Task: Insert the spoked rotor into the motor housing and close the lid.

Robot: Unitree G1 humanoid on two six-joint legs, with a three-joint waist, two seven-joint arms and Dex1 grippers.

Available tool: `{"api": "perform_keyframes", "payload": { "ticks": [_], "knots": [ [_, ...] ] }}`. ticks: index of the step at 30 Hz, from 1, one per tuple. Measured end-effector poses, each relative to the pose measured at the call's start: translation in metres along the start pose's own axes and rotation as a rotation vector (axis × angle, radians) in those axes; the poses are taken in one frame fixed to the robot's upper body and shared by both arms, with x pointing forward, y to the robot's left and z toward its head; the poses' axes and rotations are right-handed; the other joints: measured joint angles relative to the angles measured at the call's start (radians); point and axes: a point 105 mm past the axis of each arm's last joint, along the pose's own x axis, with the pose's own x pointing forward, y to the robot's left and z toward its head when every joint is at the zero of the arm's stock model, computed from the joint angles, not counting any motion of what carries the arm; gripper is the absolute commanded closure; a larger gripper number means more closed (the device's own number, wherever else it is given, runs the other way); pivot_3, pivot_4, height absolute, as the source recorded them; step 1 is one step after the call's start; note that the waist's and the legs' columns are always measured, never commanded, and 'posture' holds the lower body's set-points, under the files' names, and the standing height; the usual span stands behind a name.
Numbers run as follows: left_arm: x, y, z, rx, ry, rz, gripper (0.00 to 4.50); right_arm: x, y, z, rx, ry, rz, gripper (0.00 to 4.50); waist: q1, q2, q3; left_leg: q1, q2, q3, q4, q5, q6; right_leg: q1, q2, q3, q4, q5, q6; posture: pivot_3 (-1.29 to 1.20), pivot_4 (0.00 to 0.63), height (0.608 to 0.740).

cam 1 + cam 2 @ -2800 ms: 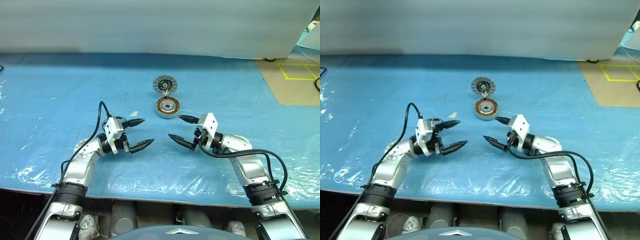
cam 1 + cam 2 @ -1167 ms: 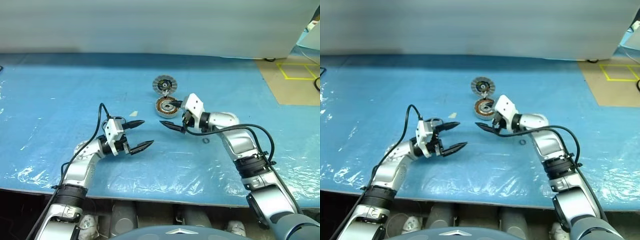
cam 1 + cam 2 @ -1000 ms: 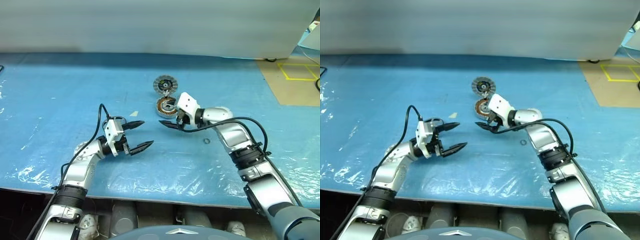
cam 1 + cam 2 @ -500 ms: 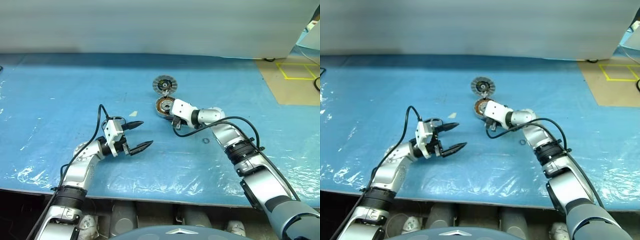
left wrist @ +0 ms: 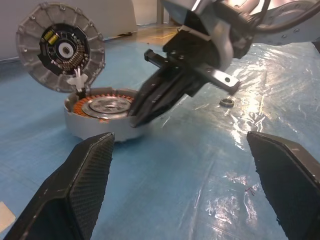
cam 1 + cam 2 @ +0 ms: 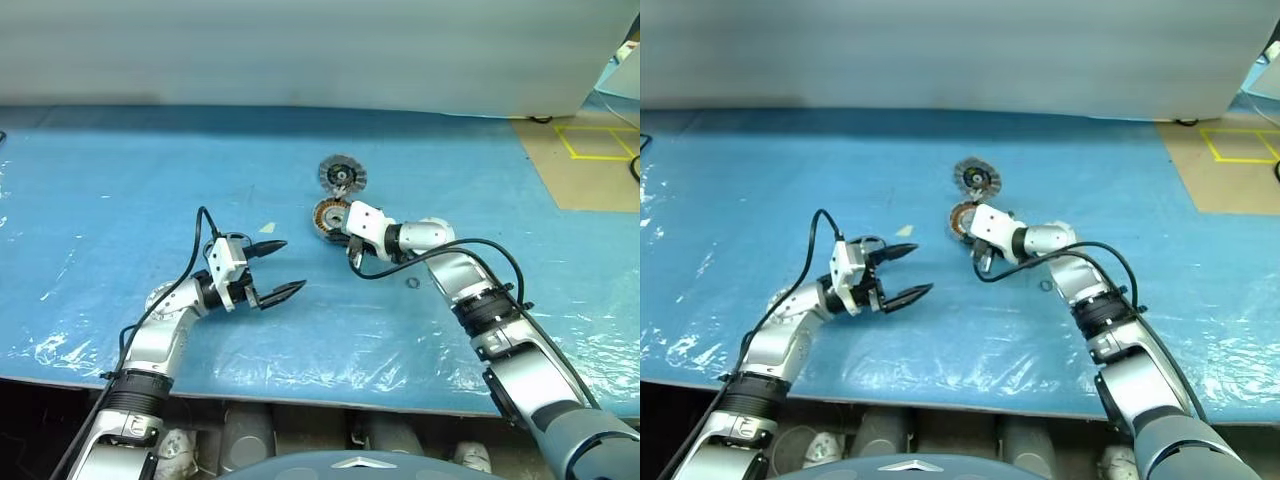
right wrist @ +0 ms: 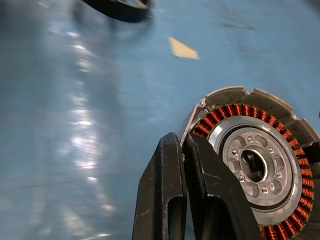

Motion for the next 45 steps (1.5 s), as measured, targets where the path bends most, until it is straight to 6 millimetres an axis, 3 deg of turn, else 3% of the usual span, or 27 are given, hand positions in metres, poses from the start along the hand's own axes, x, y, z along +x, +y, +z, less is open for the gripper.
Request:
{"api": "perform_keyframes", "payload": {
  "ticks": [4, 8, 9, 15, 18, 24, 29, 37, 45],
  "knots": [
    [-0.002, -0.001, 0.002, 0.003, -0.001, 0.001, 0.0, 0.0, 0.031, 0.011, 0.063, -0.027, 0.154, 4.48, -0.001, 0.0, 0.0, 0.0, 0.001, 0.0, 0.0, 0.0, 0.001, 0.0, 0.0, 0.0, 0.0, 0.0, 0.0, 0.0, 0.15, 0.74],
    [-0.004, -0.002, 0.0, -0.004, 0.003, 0.006, 0.0, 0.004, 0.044, 0.013, 0.066, -0.021, 0.197, 4.48, 0.0, 0.0, 0.0, 0.001, 0.001, 0.0, 0.001, -0.002, -0.003, 0.0, 0.0, 0.0, 0.0, 0.0, -0.001, 0.0, 0.15, 0.74],
    [-0.004, -0.002, -0.001, -0.006, 0.004, 0.007, 0.0, 0.005, 0.045, 0.012, 0.063, -0.016, 0.196, 3.98, 0.0, 0.0, 0.0, 0.001, 0.001, 0.0, 0.001, -0.002, -0.004, 0.0, 0.0, 0.001, 0.0, 0.0, -0.001, 0.0, 0.15, 0.74],
    [-0.004, -0.001, -0.001, -0.006, 0.006, 0.01, 0.0, 0.008, 0.045, 0.013, 0.096, -0.067, 0.156, 2.12, -0.001, 0.0, 0.0, 0.001, 0.0, 0.0, 0.001, -0.002, -0.004, 0.0, 0.0, 0.001, 0.0, 0.0, -0.001, 0.0, 0.15, 0.74],
    [-0.004, -0.001, -0.001, -0.007, 0.007, 0.01, 0.0, -0.001, 0.04, 0.029, 0.134, -0.172, 0.146, 2.12, 0.001, 0.0, 0.0, 0.001, 0.0, 0.0, 0.001, -0.002, -0.004, 0.0, 0.0, 0.001, 0.0, 0.0, -0.001, 0.0, 0.15, 0.74],
    [-0.004, -0.001, 0.0, -0.01, 0.008, 0.006, 0.0, -0.031, 0.03, 0.038, 0.139, -0.242, 0.09, 2.12, 0.003, 0.0, 0.0, 0.001, 0.0, 0.0, 0.001, -0.002, -0.004, 0.0, 0.0, 0.001, 0.0, 0.0, -0.001, 0.0, 0.15, 0.74],
    [-0.005, -0.008, -0.001, -0.023, 0.009, -0.005, 0.0, -0.062, 0.03, 0.01, 0.254, -0.181, -0.026, 2.12, 0.004, 0.0, 0.0, 0.001, 0.0, 0.0, 0.0, -0.002, -0.004, 0.001, 0.0, 0.001, -0.001, 0.0, -0.001, 0.0, 0.15, 0.74],
    [0.001, -0.022, -0.006, -0.065, -0.001, -0.041, 0.0, -0.109, -0.005, -0.03, 0.365, -0.099, -0.45, 2.12, 0.003, 0.0, 0.0, 0.002, -0.001, 0.0, 0.0, -0.002, -0.004, 0.001, -0.001, 0.002, -0.002, 0.0, 0.0, 0.0, 0.15, 0.74],
    [0.005, -0.026, -0.006, -0.075, -0.009, -0.059, 0.0, -0.114, 0.027, -0.073, 0.51, 0.013, -0.445, 2.12, 0.002, 0.001, 0.0, 0.001, -0.001, 0.0, -0.001, -0.002, -0.004, 0.001, 0.0, 0.002, -0.004, -0.001, 0.0, 0.0, 0.15, 0.74]
  ]
}}
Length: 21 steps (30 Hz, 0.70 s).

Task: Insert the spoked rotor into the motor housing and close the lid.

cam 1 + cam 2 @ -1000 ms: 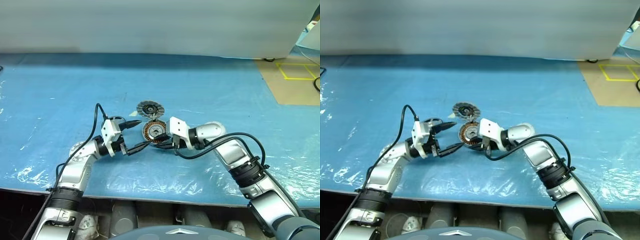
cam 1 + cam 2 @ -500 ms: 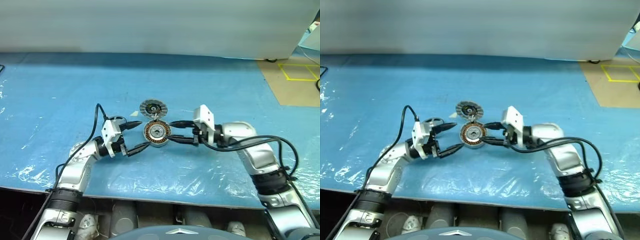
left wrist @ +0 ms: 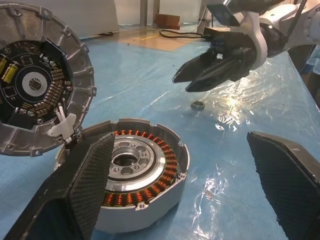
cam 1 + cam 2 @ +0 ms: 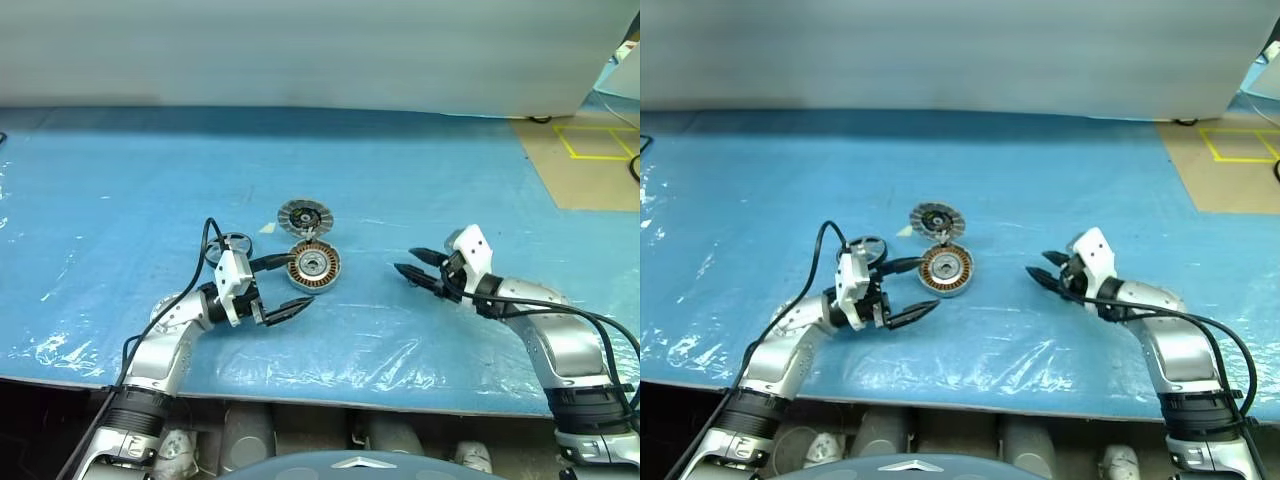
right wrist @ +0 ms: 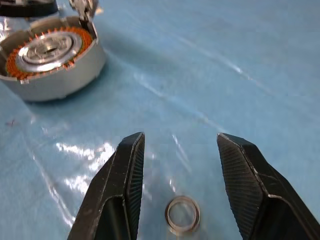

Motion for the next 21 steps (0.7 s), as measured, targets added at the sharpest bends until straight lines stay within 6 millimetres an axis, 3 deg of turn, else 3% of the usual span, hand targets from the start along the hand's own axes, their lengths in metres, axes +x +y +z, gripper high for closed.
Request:
{"api": "perform_keyframes", "payload": {
  "ticks": [4, 21],
  "knots": [
    [-0.002, -0.001, -0.002, -0.008, 0.011, -0.001, 0.0, -0.006, 0.008, -0.018, 0.021, 0.043, 0.029, 2.12, -0.001, 0.0, 0.0, 0.0, 0.0, 0.0, 0.0, -0.001, 0.002, 0.0, 0.0, 0.0, 0.0, 0.0, 0.0, 0.0, 0.15, 0.74],
    [-0.003, -0.003, -0.004, -0.02, 0.019, -0.016, 0.0, -0.014, 0.0, -0.029, -0.08, 0.073, 0.0, 2.12, 0.002, 0.001, -0.001, 0.001, -0.001, 0.0, 0.0, -0.002, 0.003, 0.002, -0.001, 0.0, 0.0, 0.0, 0.0, 0.0, 0.15, 0.74]
  ]
}}
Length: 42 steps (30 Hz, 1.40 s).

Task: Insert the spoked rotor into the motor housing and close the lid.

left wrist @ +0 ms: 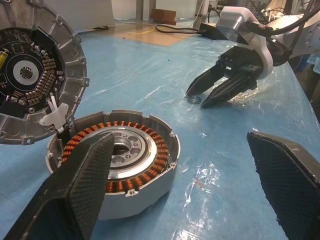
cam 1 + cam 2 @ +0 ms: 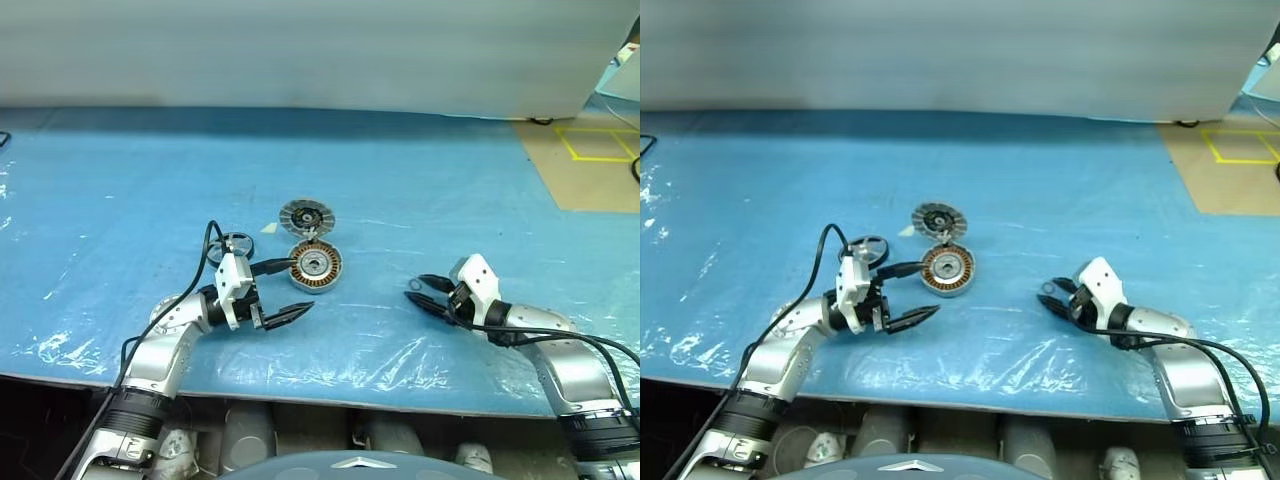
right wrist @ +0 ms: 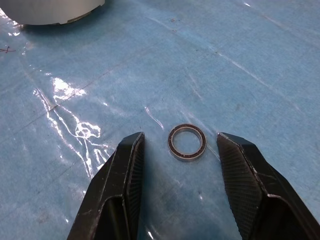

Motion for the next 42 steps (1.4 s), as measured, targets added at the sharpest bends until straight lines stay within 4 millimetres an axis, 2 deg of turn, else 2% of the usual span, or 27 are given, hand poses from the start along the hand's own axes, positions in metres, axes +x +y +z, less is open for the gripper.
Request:
{"api": "perform_keyframes", "payload": {
  "ticks": [20, 23, 26, 27, 34, 36, 38, 42],
  "knots": [
    [0.0, 0.0, -0.001, 0.001, 0.004, 0.0, 0.0, 0.005, -0.001, 0.001, -0.002, -0.011, -0.008, 2.12, -0.002, 0.0, -0.001, 0.001, 0.0, 0.0, 0.0, 0.0, 0.0, 0.001, 0.0, 0.0, 0.0, 0.0, 0.0, 0.0, 0.15, 0.74],
    [-0.001, 0.0, -0.001, 0.002, 0.006, 0.001, 0.0, 0.005, -0.002, 0.0, -0.003, -0.011, -0.01, 2.72, -0.003, 0.0, -0.001, 0.001, 0.0, 0.0, 0.0, 0.0, 0.0, 0.001, 0.0, 0.0, 0.0, 0.0, 0.0, 0.0, 0.15, 0.74],
    [-0.001, 0.0, -0.001, 0.002, 0.007, 0.001, 0.0, 0.006, -0.003, 0.0, -0.013, -0.011, -0.013, 3.72, -0.002, 0.0, -0.001, 0.001, 0.0, 0.0, 0.0, 0.0, 0.0, 0.001, 0.0, 0.0, 0.0, 0.0, 0.0, 0.0, 0.15, 0.74],
    [-0.001, 0.0, -0.001, 0.002, 0.007, 0.001, 0.0, 0.006, -0.003, 0.0, -0.017, -0.011, -0.012, 3.89, -0.002, 0.0, -0.001, 0.001, 0.0, 0.0, 0.0, 0.0, 0.0, 0.001, 0.0, 0.0, 0.0, 0.0, 0.0, 0.0, 0.15, 0.74],
    [-0.001, 0.001, 0.0, 0.005, 0.008, 0.002, 0.0, 0.008, -0.003, 0.003, -0.034, -0.017, -0.005, 3.89, -0.003, 0.0, -0.001, 0.001, 0.0, 0.0, 0.0, 0.0, 0.0, 0.001, 0.0, 0.0, 0.0, 0.0, 0.0, 0.0, 0.15, 0.74],
    [-0.002, 0.002, 0.0, 0.009, 0.011, 0.004, 0.0, 0.014, -0.001, 0.01, -0.007, -0.044, 0.014, 3.89, -0.006, 0.0, -0.001, 0.002, 0.0, 0.0, 0.0, 0.0, 0.0, 0.0, 0.0, 0.0, 0.001, 0.0, 0.0, 0.0, 0.15, 0.74],
    [-0.002, 0.004, 0.001, 0.016, 0.013, 0.005, 0.0, 0.022, 0.007, 0.027, 0.008, -0.103, 0.056, 3.89, -0.006, 0.001, -0.001, 0.001, 0.0, 0.0, 0.0, 0.0, 0.0, 0.0, 0.0, 0.0, 0.001, 0.0, 0.0, 0.0, 0.15, 0.74],
    [-0.006, 0.009, 0.005, 0.034, 0.018, 0.018, 0.0, 0.036, 0.03, 0.082, -0.061, -0.233, 0.199, 3.89, -0.006, 0.002, -0.001, 0.0, 0.0, 0.0, 0.0, 0.0, 0.0, -0.001, 0.0, 0.0, 0.002, 0.0, 0.0, 0.0, 0.15, 0.74]
  ]
}}
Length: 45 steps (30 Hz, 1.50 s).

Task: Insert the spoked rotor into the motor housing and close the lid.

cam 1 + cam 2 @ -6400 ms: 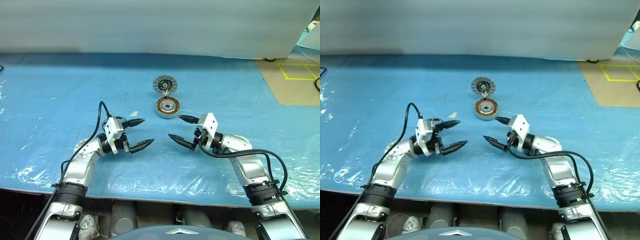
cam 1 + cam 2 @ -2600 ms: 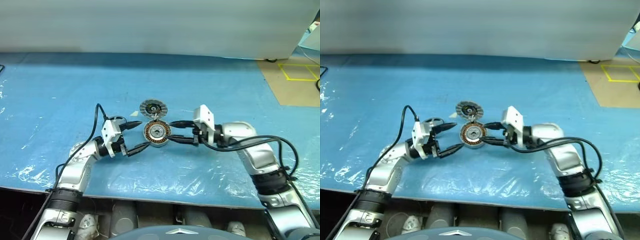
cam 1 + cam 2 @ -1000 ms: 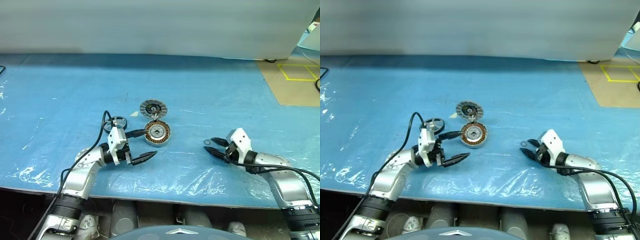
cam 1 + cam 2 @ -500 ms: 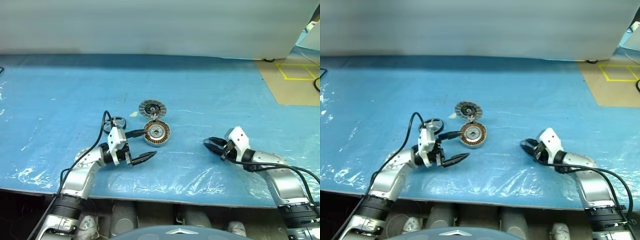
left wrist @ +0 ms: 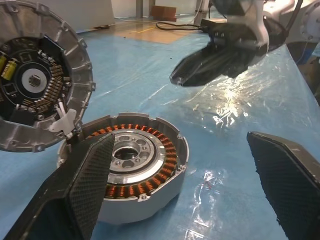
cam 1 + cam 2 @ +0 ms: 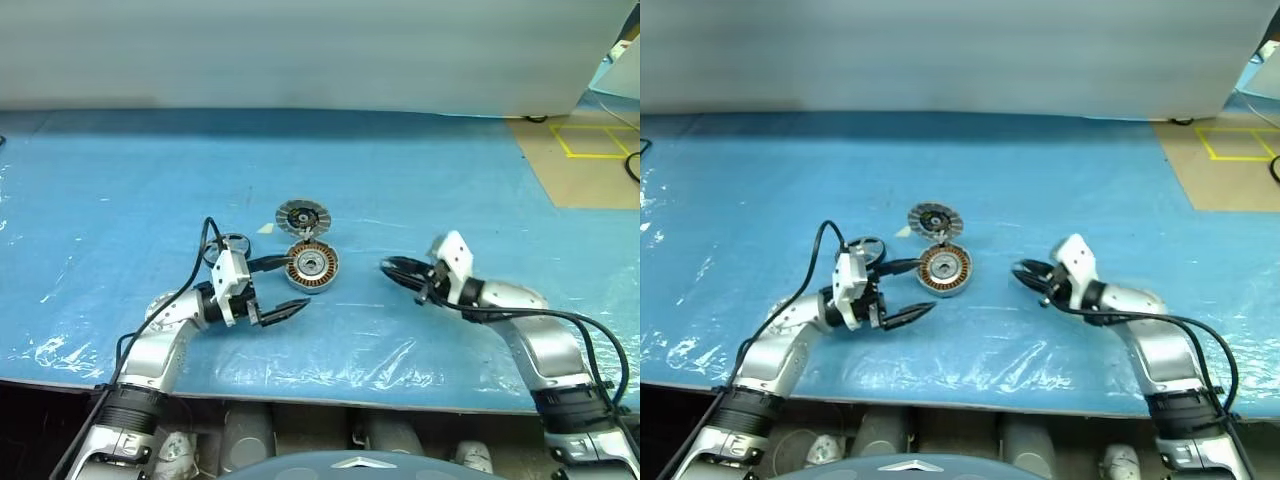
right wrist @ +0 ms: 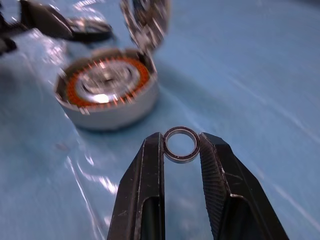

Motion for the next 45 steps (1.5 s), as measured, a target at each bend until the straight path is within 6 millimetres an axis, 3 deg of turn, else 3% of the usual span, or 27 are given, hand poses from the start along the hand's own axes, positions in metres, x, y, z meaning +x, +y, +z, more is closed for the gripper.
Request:
{"api": "perform_keyframes", "payload": {
  "ticks": [6, 11, 16, 28, 45],
  "knots": [
    [-0.012, 0.008, 0.001, 0.018, 0.026, 0.034, 0.0, 0.03, 0.025, 0.018, -0.05, 0.005, 0.193, 3.89, 0.004, 0.0, 0.0, -0.001, 0.0, 0.0, 0.0, 0.002, -0.003, 0.0, 0.0, 0.0, -0.001, 0.0, 0.0, 0.0, 0.15, 0.74],
    [-0.014, 0.008, 0.0, 0.014, 0.027, 0.041, 0.0, 0.06, 0.014, 0.028, -0.08, 0.02, 0.185, 3.89, 0.0, 0.0, 0.0, 0.0, 0.0, 0.0, 0.0, 0.002, -0.004, -0.001, 0.0, 0.0, 0.002, 0.0, 0.0, 0.0, 0.15, 0.74],
    [-0.017, 0.005, -0.005, -0.004, 0.035, 0.062, 0.0, 0.078, 0.011, 0.023, -0.077, 0.05, 0.186, 3.89, 0.004, 0.0, 0.0, -0.002, 0.0, 0.0, 0.0, 0.002, -0.004, -0.001, 0.0, 0.0, 0.001, 0.0, 0.0, 0.0, 0.15, 0.74],
    [-0.018, 0.006, -0.005, 0.002, 0.033, 0.075, 0.0, 0.085, 0.021, 0.001, -0.104, 0.122, 0.244, 3.89, 0.002, 0.0, 0.0, -0.001, 0.0, 0.0, 0.001, 0.002, -0.004, -0.001, 0.0, -0.001, 0.002, 0.0, 0.0, 0.0, 0.15, 0.74],
    [-0.018, 0.006, -0.005, 0.004, 0.033, 0.075, 0.0, 0.089, 0.026, 0.0, -0.147, 0.115, 0.252, 3.89, 0.002, 0.0, 0.0, -0.001, 0.0, 0.0, 0.001, 0.002, -0.004, -0.001, 0.0, -0.001, 0.002, 0.0, 0.0, 0.0, 0.15, 0.74]
  ]
}}
